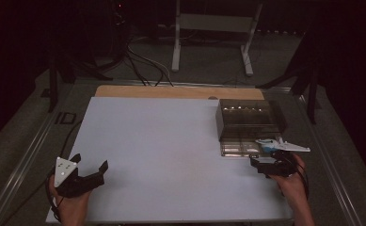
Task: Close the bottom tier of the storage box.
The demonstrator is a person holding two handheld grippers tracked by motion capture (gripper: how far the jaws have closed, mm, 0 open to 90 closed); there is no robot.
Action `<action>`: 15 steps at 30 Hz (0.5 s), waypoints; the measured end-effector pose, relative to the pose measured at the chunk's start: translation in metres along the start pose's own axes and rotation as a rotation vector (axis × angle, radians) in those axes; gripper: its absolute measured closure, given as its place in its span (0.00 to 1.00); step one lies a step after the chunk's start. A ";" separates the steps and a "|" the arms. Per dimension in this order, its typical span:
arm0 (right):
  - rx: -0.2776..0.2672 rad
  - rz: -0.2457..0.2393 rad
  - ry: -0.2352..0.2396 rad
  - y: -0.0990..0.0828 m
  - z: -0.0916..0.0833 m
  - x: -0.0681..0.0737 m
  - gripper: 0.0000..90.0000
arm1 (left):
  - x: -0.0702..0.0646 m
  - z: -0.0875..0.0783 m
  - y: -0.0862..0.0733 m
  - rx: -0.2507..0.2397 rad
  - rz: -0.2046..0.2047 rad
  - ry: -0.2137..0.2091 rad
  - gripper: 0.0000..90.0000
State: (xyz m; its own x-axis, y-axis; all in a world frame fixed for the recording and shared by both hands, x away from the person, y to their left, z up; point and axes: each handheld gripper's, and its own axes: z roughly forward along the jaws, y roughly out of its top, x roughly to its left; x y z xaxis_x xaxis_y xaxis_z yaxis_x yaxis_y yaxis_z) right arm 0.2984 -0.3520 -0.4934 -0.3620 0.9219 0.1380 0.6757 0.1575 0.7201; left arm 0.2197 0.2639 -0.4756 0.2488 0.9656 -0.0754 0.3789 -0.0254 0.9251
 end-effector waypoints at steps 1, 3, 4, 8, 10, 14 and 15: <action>-0.003 0.001 -0.001 0.000 0.000 0.000 0.05 | 0.000 0.000 0.000 0.001 0.000 0.000 0.04; -0.009 0.005 -0.009 0.000 -0.001 -0.001 0.09 | 0.000 0.000 0.000 -0.001 -0.001 0.000 0.04; -0.010 0.005 -0.015 0.000 -0.001 -0.001 0.12 | 0.000 0.000 0.000 0.000 -0.001 -0.001 0.04; -0.025 0.005 -0.038 -0.001 -0.005 -0.003 0.32 | -0.002 0.001 0.000 0.001 0.003 -0.003 0.04; -0.028 0.002 -0.045 -0.001 -0.005 -0.004 0.37 | -0.002 0.001 0.000 0.003 0.005 -0.003 0.04; -0.025 -0.011 -0.052 -0.003 -0.005 -0.004 0.60 | -0.001 0.001 0.000 0.002 0.001 -0.002 0.04; -0.025 -0.011 -0.052 -0.003 -0.005 -0.004 0.60 | -0.001 0.001 0.000 0.001 0.000 -0.003 0.04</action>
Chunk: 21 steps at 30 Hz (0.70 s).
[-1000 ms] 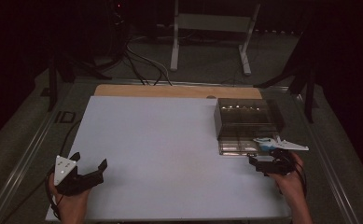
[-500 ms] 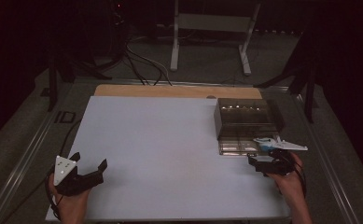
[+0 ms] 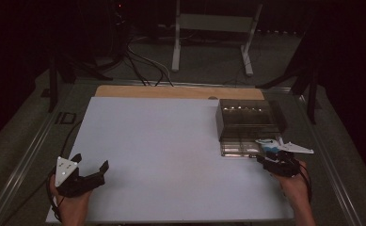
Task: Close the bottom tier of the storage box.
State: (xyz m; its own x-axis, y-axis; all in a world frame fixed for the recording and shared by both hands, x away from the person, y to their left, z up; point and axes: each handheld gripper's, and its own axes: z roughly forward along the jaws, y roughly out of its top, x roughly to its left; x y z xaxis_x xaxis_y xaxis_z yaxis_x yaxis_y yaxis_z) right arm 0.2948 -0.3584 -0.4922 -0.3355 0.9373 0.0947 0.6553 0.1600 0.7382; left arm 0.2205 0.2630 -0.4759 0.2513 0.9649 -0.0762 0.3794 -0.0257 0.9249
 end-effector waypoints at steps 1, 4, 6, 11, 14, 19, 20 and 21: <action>0.004 0.000 0.000 0.000 0.000 0.000 0.63 | 0.000 0.000 0.000 0.000 0.000 0.000 0.04; 0.013 -0.004 0.004 0.000 0.000 -0.001 0.72 | 0.000 0.000 0.000 0.001 0.001 0.000 0.04; 0.020 -0.008 0.003 -0.001 0.001 -0.002 0.80 | 0.000 0.000 0.000 0.000 0.001 0.001 0.04; 0.024 -0.012 -0.004 -0.002 0.001 -0.002 0.87 | 0.000 0.000 0.000 0.000 0.001 0.001 0.04; 0.024 -0.016 -0.008 -0.002 0.002 -0.001 0.92 | 0.000 0.000 0.000 0.001 0.001 0.001 0.04; 0.021 -0.025 -0.018 -0.002 0.002 -0.001 1.00 | -0.001 0.000 0.000 0.000 0.001 0.001 0.04; 0.021 -0.025 -0.018 -0.002 0.002 -0.001 1.00 | 0.000 0.000 0.000 0.001 0.001 0.001 0.04; 0.019 -0.027 -0.020 -0.002 0.001 -0.001 1.00 | 0.000 0.000 0.000 0.000 0.001 0.001 0.04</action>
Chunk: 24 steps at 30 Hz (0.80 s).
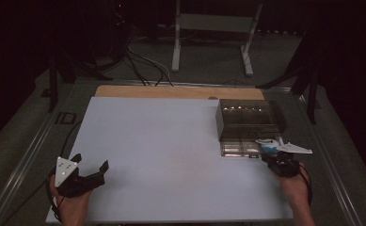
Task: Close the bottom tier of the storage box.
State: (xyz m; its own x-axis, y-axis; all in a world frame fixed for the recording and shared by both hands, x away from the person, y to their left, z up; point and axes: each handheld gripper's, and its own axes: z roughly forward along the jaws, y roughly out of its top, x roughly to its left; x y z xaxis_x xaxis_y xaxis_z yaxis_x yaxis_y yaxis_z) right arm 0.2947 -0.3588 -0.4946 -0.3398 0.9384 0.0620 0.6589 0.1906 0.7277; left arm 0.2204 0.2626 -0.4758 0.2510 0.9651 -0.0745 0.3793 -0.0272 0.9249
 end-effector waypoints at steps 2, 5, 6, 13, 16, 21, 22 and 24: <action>-0.001 0.000 -0.003 0.000 0.000 0.000 1.00 | 0.000 0.000 0.000 0.000 -0.001 0.000 0.04; 0.003 -0.001 -0.007 0.000 0.001 0.000 1.00 | 0.000 0.000 0.000 0.002 0.000 0.000 0.04; 0.005 -0.001 -0.010 0.000 0.001 0.000 1.00 | 0.000 0.000 0.000 0.003 0.002 -0.001 0.04; 0.010 -0.001 -0.019 -0.001 0.002 0.000 1.00 | 0.000 0.000 0.000 0.005 0.003 -0.002 0.04; 0.010 0.000 -0.020 -0.001 0.002 0.000 1.00 | -0.001 0.001 0.000 0.004 0.004 -0.002 0.04; 0.014 0.000 -0.020 -0.001 0.003 0.000 1.00 | -0.001 0.001 0.000 0.006 0.005 -0.002 0.04; 0.014 0.000 -0.020 -0.001 0.003 0.000 1.00 | -0.001 0.001 0.000 0.006 0.004 -0.001 0.04; 0.015 0.001 -0.021 -0.001 0.003 0.000 1.00 | -0.001 0.001 0.000 0.008 0.005 -0.002 0.04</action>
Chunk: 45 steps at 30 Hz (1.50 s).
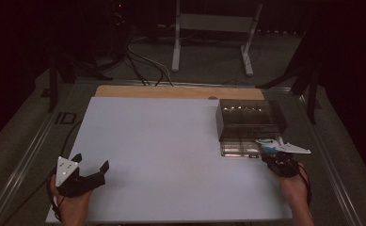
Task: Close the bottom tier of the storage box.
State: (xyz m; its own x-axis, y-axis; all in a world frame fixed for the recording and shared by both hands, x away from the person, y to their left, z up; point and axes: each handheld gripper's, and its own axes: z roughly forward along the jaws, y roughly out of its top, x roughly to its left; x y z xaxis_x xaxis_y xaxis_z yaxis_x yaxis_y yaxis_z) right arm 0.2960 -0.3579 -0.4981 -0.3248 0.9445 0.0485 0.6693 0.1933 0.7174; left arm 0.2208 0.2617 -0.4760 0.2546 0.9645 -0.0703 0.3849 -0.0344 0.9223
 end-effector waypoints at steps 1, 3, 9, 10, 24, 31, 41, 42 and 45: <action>0.000 -0.001 -0.001 0.000 0.001 0.000 1.00 | 0.000 0.000 0.000 0.000 0.000 0.000 0.04; 0.002 0.000 -0.001 0.000 0.001 -0.001 1.00 | 0.000 0.000 0.000 0.001 0.001 0.000 0.04; 0.010 -0.001 0.000 -0.001 0.003 0.000 1.00 | 0.000 0.000 0.000 0.000 0.000 -0.001 0.04; 0.012 -0.001 0.000 -0.001 0.003 0.000 1.00 | 0.000 0.000 0.000 0.000 0.000 -0.001 0.04; 0.026 0.007 -0.008 -0.003 0.008 -0.001 1.00 | 0.000 0.001 0.000 0.001 0.000 -0.002 0.04; 0.033 0.004 -0.008 -0.002 0.011 0.001 1.00 | -0.001 0.001 0.000 0.000 0.002 -0.002 0.04; 0.038 0.009 -0.013 -0.002 0.013 0.001 1.00 | -0.001 0.001 0.000 0.001 0.003 -0.002 0.04; 0.038 0.009 -0.013 -0.002 0.013 0.001 1.00 | -0.001 0.001 0.000 0.001 0.003 -0.002 0.04; 0.039 0.010 -0.015 -0.002 0.014 0.001 1.00 | -0.001 0.001 0.000 0.000 0.004 -0.003 0.04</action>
State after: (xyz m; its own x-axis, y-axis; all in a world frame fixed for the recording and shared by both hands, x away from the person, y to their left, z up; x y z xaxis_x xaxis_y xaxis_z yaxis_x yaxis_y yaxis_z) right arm 0.3038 -0.3537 -0.5093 -0.3078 0.9504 0.0452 0.6979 0.1932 0.6896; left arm 0.2210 0.2607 -0.4763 0.2583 0.9637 -0.0678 0.3843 -0.0381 0.9224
